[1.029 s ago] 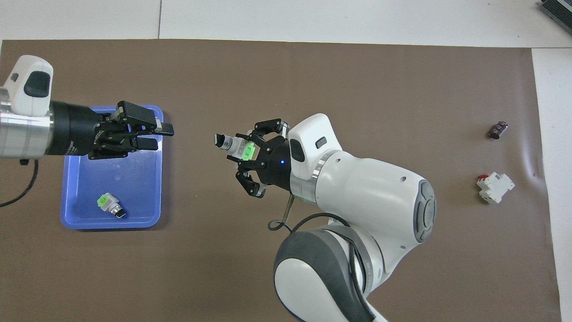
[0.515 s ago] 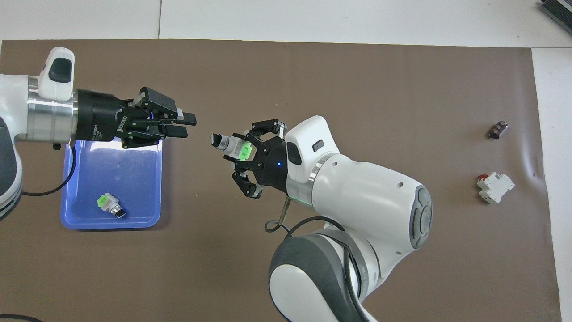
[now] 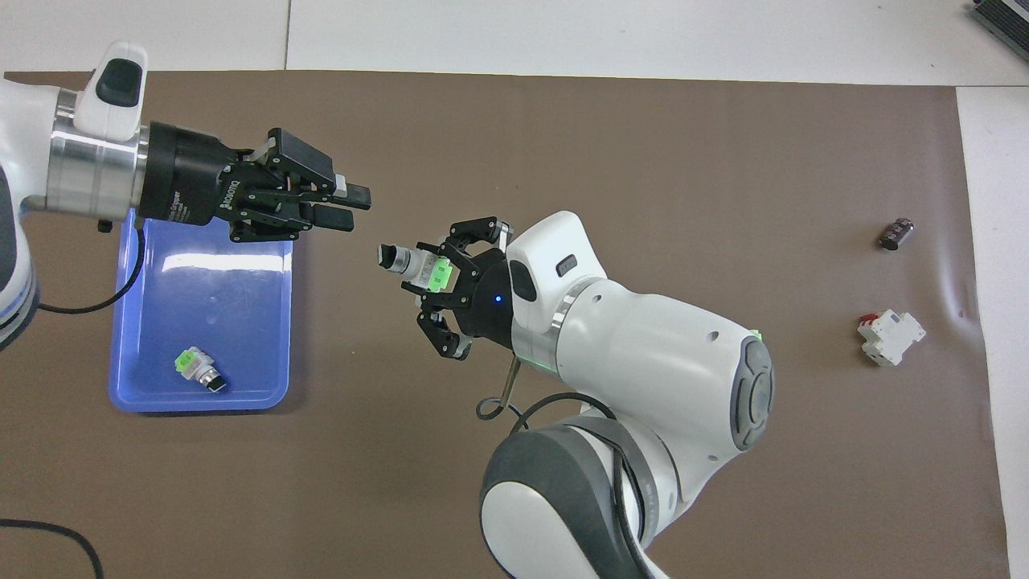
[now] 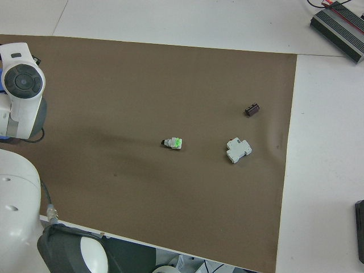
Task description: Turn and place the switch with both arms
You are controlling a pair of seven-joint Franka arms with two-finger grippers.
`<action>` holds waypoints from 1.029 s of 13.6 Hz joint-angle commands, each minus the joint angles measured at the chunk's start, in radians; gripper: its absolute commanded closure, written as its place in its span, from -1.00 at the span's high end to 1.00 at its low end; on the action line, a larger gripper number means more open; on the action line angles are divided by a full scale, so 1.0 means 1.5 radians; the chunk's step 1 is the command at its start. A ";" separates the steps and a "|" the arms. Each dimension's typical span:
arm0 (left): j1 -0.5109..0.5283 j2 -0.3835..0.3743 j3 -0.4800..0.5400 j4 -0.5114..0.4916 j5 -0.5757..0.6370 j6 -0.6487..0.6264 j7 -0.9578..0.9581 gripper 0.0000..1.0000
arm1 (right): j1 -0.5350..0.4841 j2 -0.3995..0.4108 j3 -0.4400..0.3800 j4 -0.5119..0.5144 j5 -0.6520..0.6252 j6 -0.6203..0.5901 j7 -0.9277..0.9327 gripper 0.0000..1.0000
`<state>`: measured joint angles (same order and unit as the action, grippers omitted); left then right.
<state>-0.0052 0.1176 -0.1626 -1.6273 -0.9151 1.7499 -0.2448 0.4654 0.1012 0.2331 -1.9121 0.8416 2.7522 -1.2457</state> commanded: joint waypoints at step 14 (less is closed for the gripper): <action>-0.017 -0.006 -0.008 0.005 0.039 -0.075 -0.002 -0.35 | 0.001 -0.007 0.000 -0.010 -0.011 0.012 0.007 -1.00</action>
<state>-0.0229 0.1166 -0.1798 -1.6202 -0.8749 1.6481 -0.2432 0.4654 0.1012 0.2331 -1.9122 0.8414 2.7522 -1.2456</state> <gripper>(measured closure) 0.674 0.586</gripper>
